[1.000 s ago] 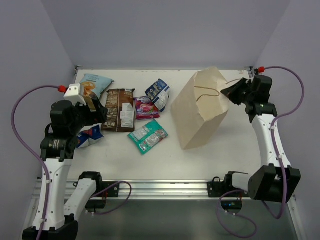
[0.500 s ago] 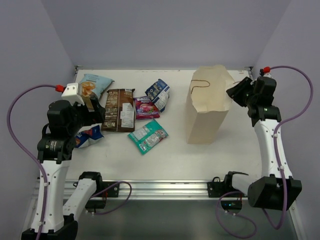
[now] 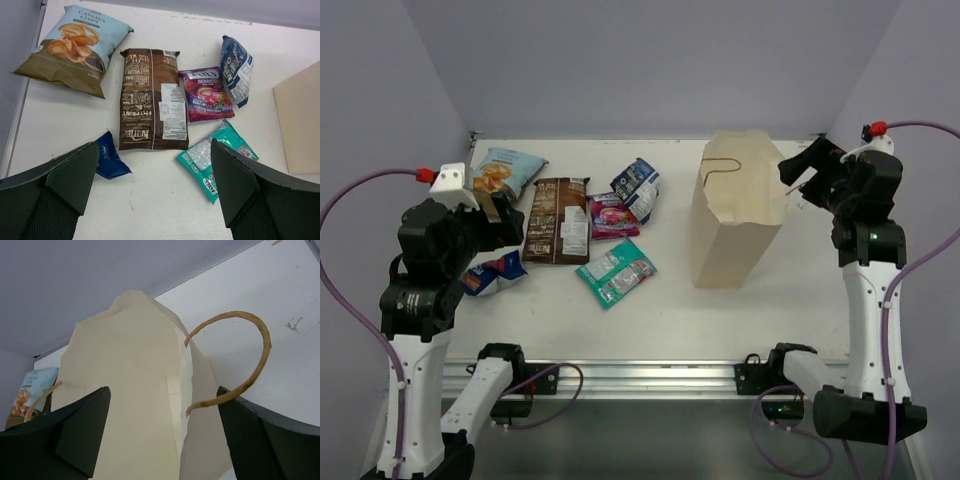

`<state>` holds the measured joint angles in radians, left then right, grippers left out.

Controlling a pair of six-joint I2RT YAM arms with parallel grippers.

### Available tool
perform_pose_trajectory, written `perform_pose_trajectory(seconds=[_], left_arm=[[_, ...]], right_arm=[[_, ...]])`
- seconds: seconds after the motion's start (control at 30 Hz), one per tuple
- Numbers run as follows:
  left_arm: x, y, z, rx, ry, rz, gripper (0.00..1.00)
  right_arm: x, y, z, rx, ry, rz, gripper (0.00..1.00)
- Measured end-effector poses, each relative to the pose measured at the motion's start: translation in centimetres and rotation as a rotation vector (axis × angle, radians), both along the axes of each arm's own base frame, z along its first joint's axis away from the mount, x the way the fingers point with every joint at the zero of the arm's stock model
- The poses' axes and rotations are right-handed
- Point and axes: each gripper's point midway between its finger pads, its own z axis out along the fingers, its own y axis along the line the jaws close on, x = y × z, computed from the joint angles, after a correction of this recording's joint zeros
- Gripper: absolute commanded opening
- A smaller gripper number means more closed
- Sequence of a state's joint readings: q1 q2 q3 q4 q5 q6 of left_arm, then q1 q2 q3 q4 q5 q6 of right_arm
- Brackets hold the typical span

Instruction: Take the snacks out of the paper bag

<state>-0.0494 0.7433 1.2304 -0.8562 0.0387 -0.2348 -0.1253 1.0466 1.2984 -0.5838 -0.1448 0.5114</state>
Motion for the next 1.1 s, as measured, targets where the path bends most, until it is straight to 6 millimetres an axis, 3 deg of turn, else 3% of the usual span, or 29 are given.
perform_pose_trajectory(seconds=[0.23,0.33,0.57,0.73,0.93,1.1], left_arm=[[-0.9,0.0,3.1,0.020,-0.068,-0.014,1.00],[-2.0,-0.3,5.0,0.043,-0.127,-0.043,1.00],[-6.1,1.0,8.3,0.076,-0.282,0.000,1.00],[-7.7,2.4,10.0,0.066,-0.334,0.067,1.00],[-10.8,2.8,13.6,-0.009,-0.460,0.058,1.00],[-12.5,3.3,13.9,-0.048,-0.503,0.053,1.00]], right_arm=[[-3.6,-0.5,2.8,-0.049,-0.068,-0.039,0.99],[-6.1,-0.5,4.3,-0.081,-0.117,-0.042,0.99],[-15.4,0.6,12.1,-0.147,-0.422,-0.044,0.99],[-22.3,1.2,16.6,-0.168,-0.635,-0.014,0.99],[-26.2,0.2,17.1,-0.187,-0.728,0.003,0.99],[-27.9,-0.3,17.2,-0.221,-0.783,0.026,0.99]])
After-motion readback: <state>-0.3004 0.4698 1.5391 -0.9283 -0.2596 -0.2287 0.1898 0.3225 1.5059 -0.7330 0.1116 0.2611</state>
